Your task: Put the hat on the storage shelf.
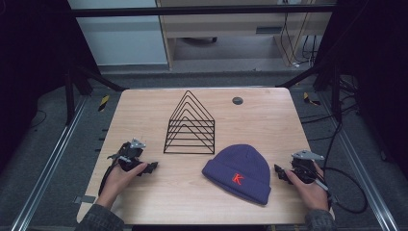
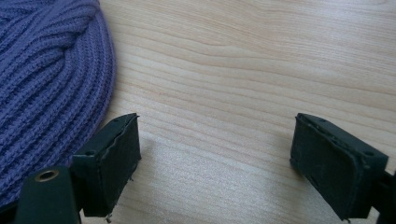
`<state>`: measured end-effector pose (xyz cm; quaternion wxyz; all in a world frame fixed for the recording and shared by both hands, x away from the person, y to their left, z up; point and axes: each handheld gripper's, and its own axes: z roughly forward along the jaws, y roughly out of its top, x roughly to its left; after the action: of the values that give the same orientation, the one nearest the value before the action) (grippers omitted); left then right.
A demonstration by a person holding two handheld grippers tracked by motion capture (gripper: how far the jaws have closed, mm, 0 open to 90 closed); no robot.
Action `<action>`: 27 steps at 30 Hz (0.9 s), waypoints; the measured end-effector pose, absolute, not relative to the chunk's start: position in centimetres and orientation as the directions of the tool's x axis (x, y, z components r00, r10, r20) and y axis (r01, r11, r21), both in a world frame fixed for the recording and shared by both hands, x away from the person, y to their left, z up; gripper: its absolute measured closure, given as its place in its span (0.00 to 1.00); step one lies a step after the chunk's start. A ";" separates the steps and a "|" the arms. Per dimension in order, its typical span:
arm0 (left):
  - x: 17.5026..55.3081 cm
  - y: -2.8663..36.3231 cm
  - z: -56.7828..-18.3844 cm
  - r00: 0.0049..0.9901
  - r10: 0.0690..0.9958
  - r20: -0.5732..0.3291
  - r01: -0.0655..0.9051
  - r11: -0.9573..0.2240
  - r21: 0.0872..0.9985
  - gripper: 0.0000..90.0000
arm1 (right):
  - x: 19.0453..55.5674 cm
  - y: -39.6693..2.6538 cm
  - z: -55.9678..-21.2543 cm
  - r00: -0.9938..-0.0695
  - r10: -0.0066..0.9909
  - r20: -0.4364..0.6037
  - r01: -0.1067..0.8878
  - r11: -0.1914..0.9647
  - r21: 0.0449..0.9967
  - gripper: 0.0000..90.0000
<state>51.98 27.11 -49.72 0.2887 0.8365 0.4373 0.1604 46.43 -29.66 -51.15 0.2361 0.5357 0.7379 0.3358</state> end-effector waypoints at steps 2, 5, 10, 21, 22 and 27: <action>51.9 27.1 -49.8 0.567 0.824 0.016 0.635 -0.449 0.628 0.04 | 46.5 -29.6 -51.2 -0.316 0.949 0.006 0.630 0.205 0.749 0.17; 51.8 27.1 -49.9 0.566 0.824 0.018 0.632 -0.448 0.632 0.02 | 46.5 -29.6 -51.2 -0.314 0.949 0.006 0.632 0.205 0.748 0.15; 51.8 27.1 -49.9 0.566 0.824 0.025 0.628 -0.451 0.635 0.02 | 46.4 -29.4 -51.2 -0.306 0.952 0.011 0.637 0.196 0.745 0.14; 51.7 27.1 -50.0 0.569 0.822 0.021 0.626 -0.449 0.638 0.01 | 48.2 -28.5 -47.8 -0.321 0.947 0.014 0.654 0.211 0.727 0.27; 51.7 27.1 -50.0 0.569 0.822 0.021 0.626 -0.449 0.638 0.01 | 48.2 -28.5 -47.8 -0.321 0.947 0.014 0.654 0.211 0.727 0.27; 51.7 27.1 -50.0 0.568 0.823 0.020 0.626 -0.448 0.638 0.01 | 49.9 -26.1 -45.7 -0.397 0.917 -0.027 0.647 0.300 0.701 0.31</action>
<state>51.69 27.05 -49.99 0.2959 0.8345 0.4342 0.1660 49.92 -26.07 -45.69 0.2182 0.5040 0.7763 0.3096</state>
